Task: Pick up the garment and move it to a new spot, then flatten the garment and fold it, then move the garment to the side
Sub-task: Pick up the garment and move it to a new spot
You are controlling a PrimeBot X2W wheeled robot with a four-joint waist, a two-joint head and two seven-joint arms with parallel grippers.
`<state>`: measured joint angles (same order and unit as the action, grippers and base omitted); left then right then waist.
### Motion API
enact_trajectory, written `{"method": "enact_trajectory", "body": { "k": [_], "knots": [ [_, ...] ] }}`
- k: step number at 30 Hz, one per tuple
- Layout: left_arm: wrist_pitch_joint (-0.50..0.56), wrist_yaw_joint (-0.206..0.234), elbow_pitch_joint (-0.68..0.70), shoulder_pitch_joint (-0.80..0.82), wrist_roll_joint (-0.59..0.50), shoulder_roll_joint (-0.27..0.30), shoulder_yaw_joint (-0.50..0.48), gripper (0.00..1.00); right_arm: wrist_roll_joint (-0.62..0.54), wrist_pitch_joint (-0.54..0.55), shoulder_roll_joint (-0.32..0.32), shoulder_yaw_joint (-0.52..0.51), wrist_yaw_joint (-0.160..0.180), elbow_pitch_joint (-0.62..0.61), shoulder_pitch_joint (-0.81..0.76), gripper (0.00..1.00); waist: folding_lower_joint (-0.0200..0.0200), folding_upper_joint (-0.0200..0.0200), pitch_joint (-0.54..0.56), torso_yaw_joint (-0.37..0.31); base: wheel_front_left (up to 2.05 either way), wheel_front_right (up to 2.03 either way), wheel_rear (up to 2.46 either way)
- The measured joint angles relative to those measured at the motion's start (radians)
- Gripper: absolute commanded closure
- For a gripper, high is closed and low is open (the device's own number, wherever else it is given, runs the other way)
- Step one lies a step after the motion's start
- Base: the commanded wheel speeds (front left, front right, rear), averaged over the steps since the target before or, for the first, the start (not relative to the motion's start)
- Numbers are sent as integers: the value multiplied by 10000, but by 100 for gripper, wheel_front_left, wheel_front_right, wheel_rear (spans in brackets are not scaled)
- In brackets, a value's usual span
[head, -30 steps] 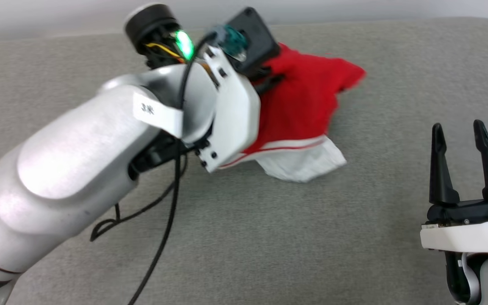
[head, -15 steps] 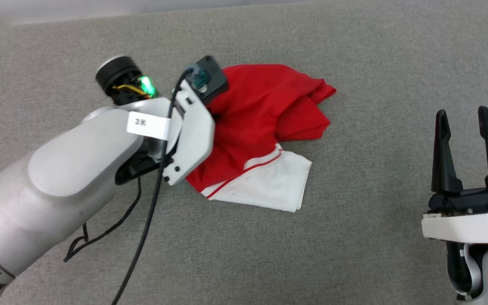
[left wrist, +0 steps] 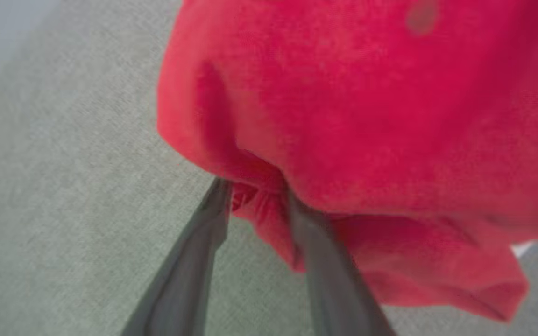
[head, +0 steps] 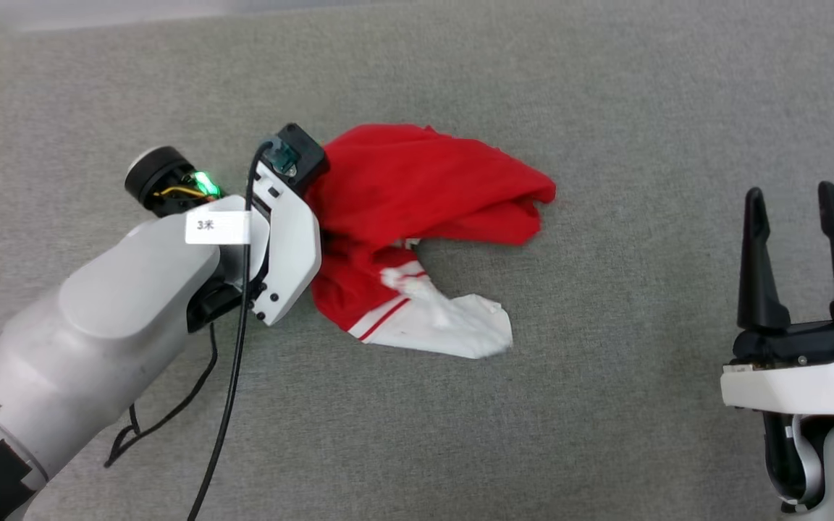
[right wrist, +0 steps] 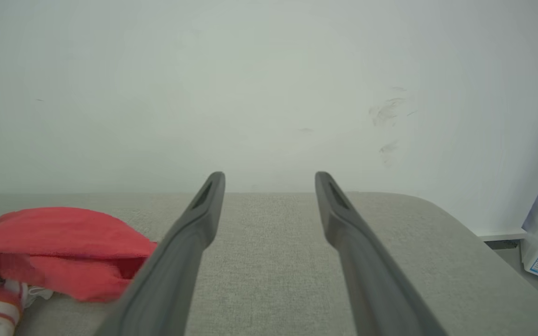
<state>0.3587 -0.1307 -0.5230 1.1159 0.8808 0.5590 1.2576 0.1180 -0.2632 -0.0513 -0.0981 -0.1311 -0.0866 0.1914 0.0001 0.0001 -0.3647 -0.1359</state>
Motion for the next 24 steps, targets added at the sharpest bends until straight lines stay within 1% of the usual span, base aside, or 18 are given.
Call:
{"method": "enact_trajectory", "body": {
  "k": [2,5,9,12,13,14,15,16,17,19,21,22,23,24],
  "knots": [
    [-537,6,-56,5,-65,-65,-125,0,-29,2,0,48,0,40,-46,0,0,0,157,72,0,0,0],
    [-1327,184,48,-12,-136,-115,-339,0,-52,2,0,86,0,109,-216,0,0,0,474,186,0,0,0],
    [-2251,617,376,-511,-226,-29,-502,0,-134,2,2,104,0,222,-566,0,-1,0,963,393,0,0,0],
    [-3035,1145,675,-1122,-146,127,-755,0,-199,0,2,115,0,282,-797,0,-1,0,1328,585,0,0,0],
    [-3561,1517,848,-1544,-92,303,-922,0,-226,0,0,100,0,297,-948,0,-1,0,1544,722,0,0,0],
    [-3889,1739,920,-1787,-42,385,-1051,0,-232,0,2,102,0,318,-1011,0,-1,0,1643,800,0,0,0],
    [-3889,1739,920,-1787,-42,385,-1051,0,-232,0,2,102,0,318,-1011,0,-1,0,1643,800,0,0,0],
    [-4157,1946,1001,-2024,10,462,-1145,0,-265,0,0,102,0,318,-1076,0,-1,0,1734,877,0,0,0],
    [-4736,2360,1143,-2570,153,577,-1375,0,-311,0,0,109,0,349,-1202,0,-1,0,1907,1035,0,0,0],
    [-5417,2830,1241,-3087,245,650,-1628,0,-332,0,0,98,0,374,-1337,0,-1,0,2068,1184,0,0,0],
    [-5837,3235,1340,-3535,303,725,-1881,0,-378,0,0,90,0,414,-1452,0,-1,0,2213,1322,0,0,0],
    [-5837,3235,1340,-3535,303,725,-1881,0,-378,0,0,90,0,414,-1452,0,-1,0,2213,1322,0,0,0],
    [-5998,3465,1400,-3784,330,746,-2079,0,-387,0,0,88,0,431,-1506,0,-1,0,2282,1389,0,0,0],
    [-6146,3845,1517,-4232,268,796,-2399,0,-401,0,2,90,0,499,-1617,0,-1,0,2405,1515,0,0,0]
  ]
}}
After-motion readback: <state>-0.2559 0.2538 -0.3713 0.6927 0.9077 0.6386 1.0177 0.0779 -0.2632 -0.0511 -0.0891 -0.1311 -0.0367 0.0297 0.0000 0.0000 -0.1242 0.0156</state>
